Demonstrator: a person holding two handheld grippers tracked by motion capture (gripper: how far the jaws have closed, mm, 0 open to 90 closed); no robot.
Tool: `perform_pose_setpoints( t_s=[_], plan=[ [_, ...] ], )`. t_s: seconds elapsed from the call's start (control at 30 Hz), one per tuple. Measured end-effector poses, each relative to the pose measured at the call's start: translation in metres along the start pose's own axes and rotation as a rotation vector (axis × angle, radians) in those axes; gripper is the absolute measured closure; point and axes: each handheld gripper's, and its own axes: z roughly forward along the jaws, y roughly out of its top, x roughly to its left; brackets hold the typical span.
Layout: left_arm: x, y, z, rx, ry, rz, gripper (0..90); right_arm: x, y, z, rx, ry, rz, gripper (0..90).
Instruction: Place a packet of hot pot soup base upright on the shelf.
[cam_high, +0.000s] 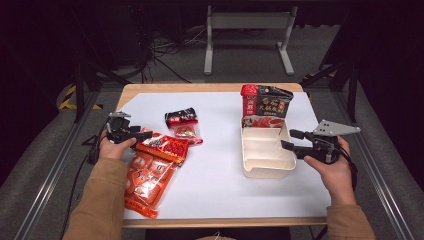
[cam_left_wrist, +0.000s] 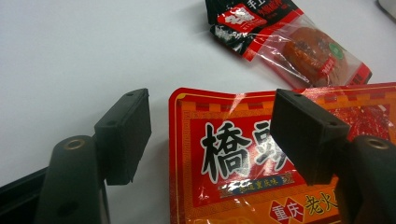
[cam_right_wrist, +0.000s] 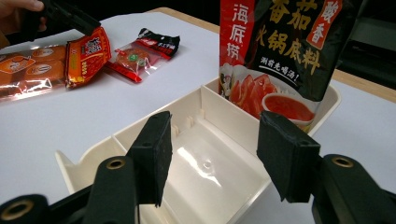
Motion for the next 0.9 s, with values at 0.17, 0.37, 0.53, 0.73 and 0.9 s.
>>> perform_pose_setpoints(
  t_s=[0.17, 0.37, 0.53, 0.73, 0.9],
  plan=[
    [0.001, -0.001, 0.005, 0.028, -0.025, 0.001, 31.4, 0.000, -0.001, 0.000, 0.000, 0.003, 0.003, 45.2],
    [0.001, -0.003, 0.007, 0.066, -0.050, 0.010, 37.3, 0.001, -0.001, 0.002, 0.003, 0.008, 0.004, 44.4],
    [-0.001, -0.003, 0.006, 0.068, -0.045, 0.020, 44.9, 0.001, -0.002, 0.005, 0.008, 0.015, 0.007, 44.0],
    [-0.002, -0.003, -0.003, 0.068, -0.075, -0.005, 62.7, 0.002, -0.002, 0.008, 0.011, 0.028, 0.008, 43.7],
    [-0.005, -0.004, -0.003, 0.066, -0.055, 0.033, 70.3, 0.003, -0.002, 0.011, 0.017, 0.043, 0.007, 43.7]
  ],
)
